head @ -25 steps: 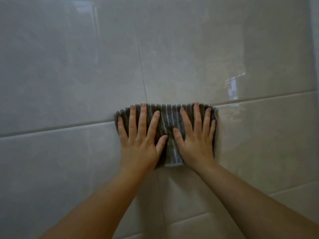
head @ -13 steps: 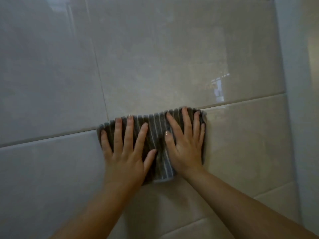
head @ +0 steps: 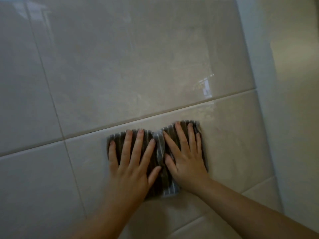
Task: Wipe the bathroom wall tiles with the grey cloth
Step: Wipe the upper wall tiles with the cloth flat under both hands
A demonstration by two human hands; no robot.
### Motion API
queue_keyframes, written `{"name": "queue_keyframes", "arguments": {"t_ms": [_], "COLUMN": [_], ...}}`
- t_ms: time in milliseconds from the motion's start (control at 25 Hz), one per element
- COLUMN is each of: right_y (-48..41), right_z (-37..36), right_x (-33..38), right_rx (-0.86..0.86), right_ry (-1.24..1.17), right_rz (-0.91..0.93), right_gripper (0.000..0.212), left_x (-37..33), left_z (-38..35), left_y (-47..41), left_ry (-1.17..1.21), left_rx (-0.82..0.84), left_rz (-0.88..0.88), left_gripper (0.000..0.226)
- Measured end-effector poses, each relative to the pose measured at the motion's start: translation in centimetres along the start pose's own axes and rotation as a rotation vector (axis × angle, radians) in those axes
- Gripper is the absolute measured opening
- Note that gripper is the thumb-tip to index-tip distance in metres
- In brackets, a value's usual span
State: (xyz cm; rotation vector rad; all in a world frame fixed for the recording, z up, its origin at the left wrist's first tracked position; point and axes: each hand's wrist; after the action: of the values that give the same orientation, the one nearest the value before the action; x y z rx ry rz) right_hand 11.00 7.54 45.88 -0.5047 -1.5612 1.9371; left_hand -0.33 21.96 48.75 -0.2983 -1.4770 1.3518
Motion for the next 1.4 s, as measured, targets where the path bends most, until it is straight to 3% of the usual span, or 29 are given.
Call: {"name": "queue_keyframes", "arguments": {"t_ms": [200,440,520,720,880,1040,1280,1400], "right_y": [-4.9,3.4,1.7,-5.9,-1.5,3.5,-7.0,-7.0], "right_z": [1.7,0.6,1.3,3.6,2.6,2.0,4.8,5.0], "right_x": [-6.7,-8.6,-9.1,-13.3,-15.2,-14.1,-16.9,-19.7], "right_rx": [-0.039,0.029,0.075,0.087,0.048,0.125,0.116,0.094], "right_ry": [0.023,0.015,0.017,-0.007,0.017,0.017,-0.045,0.006], "right_rz": [-0.096,-0.106,-0.090,-0.200,-0.227,-0.241,-0.278,-0.315], "right_gripper": [0.059,0.057,0.059,0.062,0.060,0.059,0.065,0.066], "left_x": [-3.8,-8.3,-8.1,-10.0,-13.0,-13.5,-14.0,-16.8], "left_z": [-0.2,-1.6,-1.3,-0.7,-2.1,-2.2,-1.0,-1.4], "left_y": [-6.3,-1.7,-3.6,-11.5,-8.7,-5.1,-15.0,-17.1], "left_ry": [0.015,0.042,0.018,0.026,0.076,0.101,0.088,0.077], "left_rx": [-0.028,0.022,0.009,-0.049,-0.040,0.005,-0.061,-0.027], "left_rz": [0.161,0.017,0.012,0.192,0.068,-0.022,0.163,0.140], "left_gripper": [0.071,0.073,0.071,0.070,0.069,0.070,0.065,0.068]}}
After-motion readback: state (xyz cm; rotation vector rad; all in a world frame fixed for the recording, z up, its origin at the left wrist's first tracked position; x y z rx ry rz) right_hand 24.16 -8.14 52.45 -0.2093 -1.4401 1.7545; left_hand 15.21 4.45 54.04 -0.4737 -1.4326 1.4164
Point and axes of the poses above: each hand's wrist, its own y-axis away from the middle knuckle, its own z-axis out of the back of the hand, x = y × z, and after that the axes turned 1 degree about -y, right-handed
